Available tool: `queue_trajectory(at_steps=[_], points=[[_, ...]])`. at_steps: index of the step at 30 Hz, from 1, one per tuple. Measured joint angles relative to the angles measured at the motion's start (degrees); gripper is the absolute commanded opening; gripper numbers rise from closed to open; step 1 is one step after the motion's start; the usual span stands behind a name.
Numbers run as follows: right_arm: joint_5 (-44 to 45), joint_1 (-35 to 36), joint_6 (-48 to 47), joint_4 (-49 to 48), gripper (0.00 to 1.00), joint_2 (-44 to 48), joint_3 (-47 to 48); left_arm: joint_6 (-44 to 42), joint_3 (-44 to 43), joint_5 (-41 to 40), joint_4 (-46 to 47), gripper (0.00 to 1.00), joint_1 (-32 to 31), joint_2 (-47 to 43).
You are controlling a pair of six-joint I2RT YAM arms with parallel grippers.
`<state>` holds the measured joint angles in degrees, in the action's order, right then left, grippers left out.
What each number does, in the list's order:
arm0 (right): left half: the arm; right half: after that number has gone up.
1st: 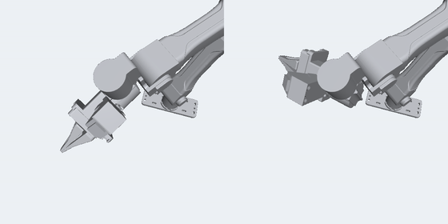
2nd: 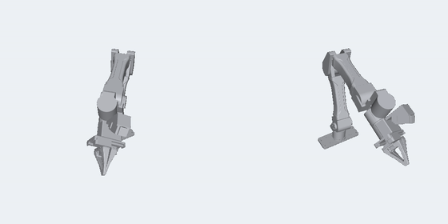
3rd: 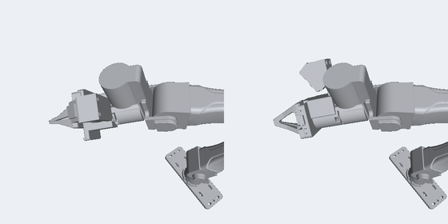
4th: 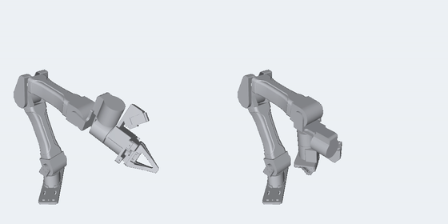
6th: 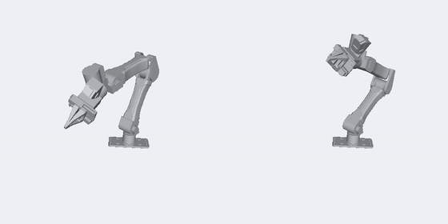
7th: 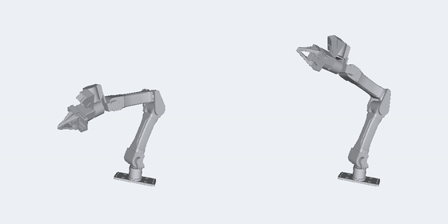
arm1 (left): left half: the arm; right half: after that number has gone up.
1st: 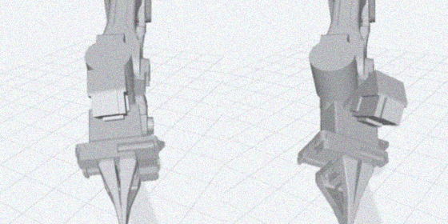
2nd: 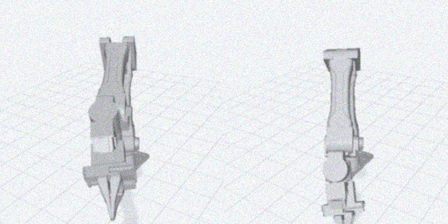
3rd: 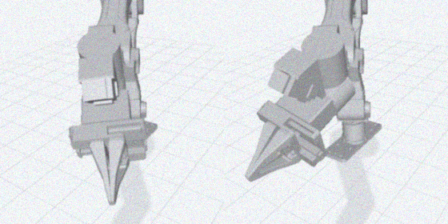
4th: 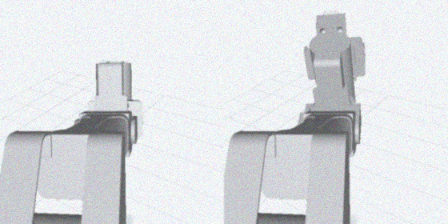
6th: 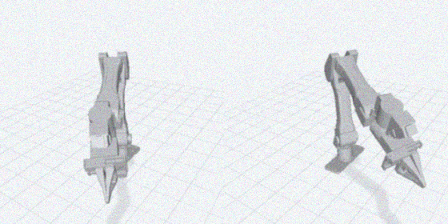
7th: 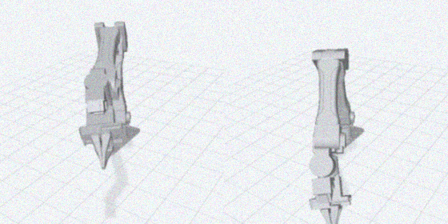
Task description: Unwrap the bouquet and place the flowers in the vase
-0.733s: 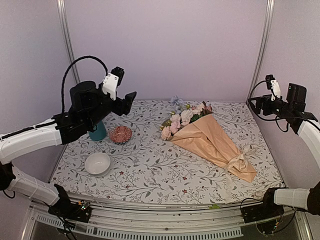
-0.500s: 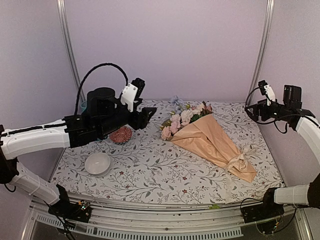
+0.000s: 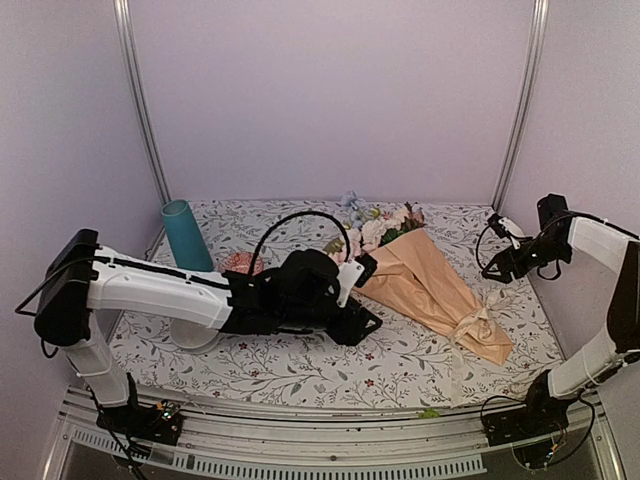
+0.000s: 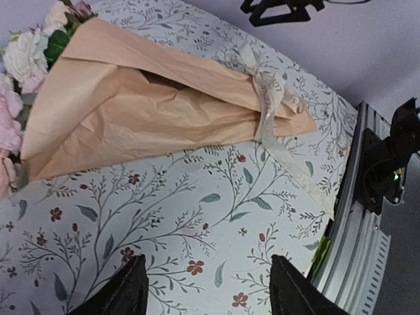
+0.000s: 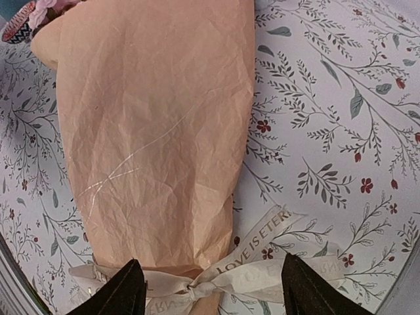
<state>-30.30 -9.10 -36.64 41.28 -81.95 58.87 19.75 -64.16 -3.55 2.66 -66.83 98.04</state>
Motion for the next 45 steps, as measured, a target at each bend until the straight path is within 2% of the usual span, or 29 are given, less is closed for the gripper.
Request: queue_trajectory(at_steps=[2, 6, 14, 21, 27, 33, 37, 41, 45], points=[[0.24, -0.07, -0.68, 1.29, 0.70, -1.57, 0.00, 1.73, -1.05, 1.03, 0.24, 0.64, -1.25, 3.58], [1.81, -0.09, -0.70, 2.23, 0.61, -4.83, 0.07, 4.87, -2.25, 2.49, 0.90, 0.64, -1.73, 8.61], [6.25, -0.09, -1.11, 5.53, 0.60, -7.30, 0.90, 9.70, -4.98, 4.96, 6.16, 0.60, 2.10, 12.70], [10.03, -0.33, -3.93, 8.35, 0.61, -7.30, -1.90, 9.77, -4.83, 6.78, 8.70, 0.60, 6.58, 16.04], [13.05, -0.35, -7.45, 11.82, 0.67, -7.15, -4.31, 8.87, -2.47, 9.09, 9.62, 0.60, 8.44, 16.11], [13.22, -0.35, -11.19, 13.38, 0.80, -7.67, -6.62, 9.49, -2.14, 12.55, 13.25, 0.60, 9.05, 17.53], [11.02, 0.42, -13.84, 15.93, 0.79, -11.58, -7.74, 10.54, -2.05, 14.14, 14.73, 0.60, 9.07, 18.36], [8.20, 5.42, -14.53, 17.27, 0.77, -12.35, -7.67, 10.34, -1.51, 14.45, 15.65, 0.61, 9.11, 17.99], [3.13, 17.88, -12.96, 18.56, 0.75, -15.54, -5.60, 9.51, 1.90, 13.33, 15.72, 0.61, 9.40, 15.56]])
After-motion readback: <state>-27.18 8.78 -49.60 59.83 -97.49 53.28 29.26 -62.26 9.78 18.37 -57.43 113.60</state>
